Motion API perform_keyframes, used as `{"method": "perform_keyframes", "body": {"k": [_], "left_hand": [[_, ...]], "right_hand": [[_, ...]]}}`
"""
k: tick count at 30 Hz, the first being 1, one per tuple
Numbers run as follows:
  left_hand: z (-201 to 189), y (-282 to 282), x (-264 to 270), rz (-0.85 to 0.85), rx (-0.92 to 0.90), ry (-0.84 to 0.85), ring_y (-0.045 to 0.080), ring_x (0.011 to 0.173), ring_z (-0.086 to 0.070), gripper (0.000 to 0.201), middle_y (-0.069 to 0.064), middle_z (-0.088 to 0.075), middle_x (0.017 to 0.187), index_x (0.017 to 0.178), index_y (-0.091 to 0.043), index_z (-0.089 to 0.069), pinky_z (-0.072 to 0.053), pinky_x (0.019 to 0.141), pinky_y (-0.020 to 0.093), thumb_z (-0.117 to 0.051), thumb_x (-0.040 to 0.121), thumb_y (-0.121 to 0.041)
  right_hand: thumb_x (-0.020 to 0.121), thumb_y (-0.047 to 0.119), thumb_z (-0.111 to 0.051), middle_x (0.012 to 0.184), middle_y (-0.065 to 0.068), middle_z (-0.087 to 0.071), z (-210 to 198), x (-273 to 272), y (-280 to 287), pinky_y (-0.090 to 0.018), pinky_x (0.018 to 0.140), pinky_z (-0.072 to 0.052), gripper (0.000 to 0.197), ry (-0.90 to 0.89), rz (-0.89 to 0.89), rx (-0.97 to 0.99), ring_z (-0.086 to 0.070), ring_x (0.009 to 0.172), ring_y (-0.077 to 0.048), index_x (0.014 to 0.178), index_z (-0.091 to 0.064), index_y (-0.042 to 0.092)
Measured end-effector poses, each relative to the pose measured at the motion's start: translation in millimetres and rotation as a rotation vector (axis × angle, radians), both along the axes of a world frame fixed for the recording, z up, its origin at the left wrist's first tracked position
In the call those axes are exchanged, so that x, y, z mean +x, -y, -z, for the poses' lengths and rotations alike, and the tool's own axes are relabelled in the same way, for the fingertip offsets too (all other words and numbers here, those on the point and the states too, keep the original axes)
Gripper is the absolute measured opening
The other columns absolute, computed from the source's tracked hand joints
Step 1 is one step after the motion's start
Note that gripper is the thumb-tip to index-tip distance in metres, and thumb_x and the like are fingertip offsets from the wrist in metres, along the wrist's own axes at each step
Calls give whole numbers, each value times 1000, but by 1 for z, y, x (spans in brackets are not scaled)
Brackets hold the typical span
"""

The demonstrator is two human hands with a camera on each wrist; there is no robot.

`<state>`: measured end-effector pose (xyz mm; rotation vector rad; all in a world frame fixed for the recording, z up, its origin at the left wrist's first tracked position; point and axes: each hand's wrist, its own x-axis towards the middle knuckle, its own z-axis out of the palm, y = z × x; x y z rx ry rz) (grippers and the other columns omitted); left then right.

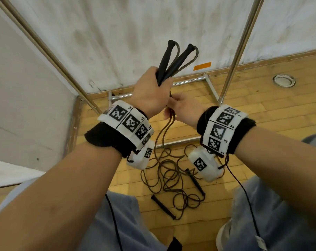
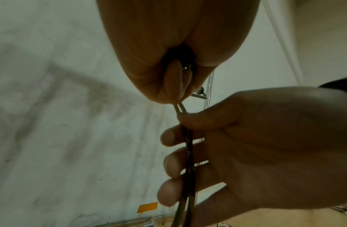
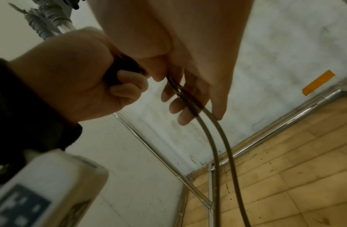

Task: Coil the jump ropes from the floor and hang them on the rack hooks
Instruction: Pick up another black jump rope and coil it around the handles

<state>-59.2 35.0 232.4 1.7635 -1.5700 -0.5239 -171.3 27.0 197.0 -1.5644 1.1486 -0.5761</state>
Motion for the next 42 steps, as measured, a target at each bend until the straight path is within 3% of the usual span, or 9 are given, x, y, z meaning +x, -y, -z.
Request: {"method": "perform_keyframes", "body": {"k": [4, 10, 14, 19, 23, 26, 30, 37, 42], "left_hand": [[1, 3, -7, 21, -79, 107, 2, 59, -50, 11, -13, -51, 73, 97, -24, -45, -37, 46, 5, -50, 96, -33], [5, 14, 15, -70, -92, 287, 4, 56, -41, 15, -13, -43, 67, 93, -22, -40, -24, 47, 19, -47, 96, -35], [15, 14, 26, -74, -76, 302, 3, 55, -42, 16, -13, -42, 66, 93, -22, -39, -24, 47, 18, -48, 96, -35], [21, 12, 32, -52, -88, 224, 5, 56, -47, 17, -10, -47, 66, 92, -21, -38, -28, 46, 21, -49, 96, -34], [23, 12, 34, -90, -108, 131, 4, 57, -49, 19, -10, -51, 68, 92, -21, -44, -31, 47, 19, -55, 92, -36], [21, 14, 35, -128, -159, 107, 5, 55, -49, 17, -9, -53, 65, 83, -24, -53, -34, 48, 19, -60, 88, -38], [26, 11, 30, -113, -38, 267, 10, 55, -49, 25, -6, -51, 65, 88, -19, -52, -33, 46, 25, -53, 92, -44], [33, 1, 12, 65, 81, 306, 9, 57, -44, 16, -6, -46, 69, 91, -20, -38, -25, 47, 25, -42, 97, -34], [33, -5, 7, 101, 76, 356, 4, 62, -44, 35, -12, -45, 74, 94, -22, -39, -28, 49, 22, -60, 81, -46]], "right_hand": [[100, 27, -37, 63, -1, -51, -1, -5, -1, -35, 67, -44, 30, 100, 41, 92, -49, 58, -16, 76, -52, 20], [99, 27, -39, 68, 8, -47, -10, -13, -1, -11, 53, -33, 26, -169, 53, -364, -43, 62, -5, 80, -54, 18], [100, 28, -34, 60, 6, -39, -21, -18, -5, -25, 56, -29, 39, -250, -63, -453, -37, 58, -9, 63, -39, 19], [101, 28, -34, 54, 7, -35, -32, -15, -16, -23, 52, -27, 43, -258, -102, -524, -34, 51, -8, 59, -36, 19], [101, 31, -34, 55, 5, -38, -37, -16, -18, -26, 53, -30, 42, -296, -129, -527, -37, 53, -10, 63, -43, 14], [99, 31, -38, 55, 9, -41, -41, -20, -14, -14, 49, -32, 38, -207, -66, -481, -41, 51, -5, 67, -51, 15], [98, 23, -41, 57, 7, -41, -50, -28, -5, -15, 44, -30, 31, -88, 10, -417, -38, 47, -8, 80, -63, 9], [100, 22, -38, 54, 5, -40, -56, -29, 1, -13, 40, -27, 36, -55, 52, -335, -34, 33, -2, 70, -56, 15], [99, 22, -40, 56, 8, -43, -62, -28, -4, -11, 44, -31, 36, -44, 37, -335, -40, 36, 3, 69, -57, 14]]}}
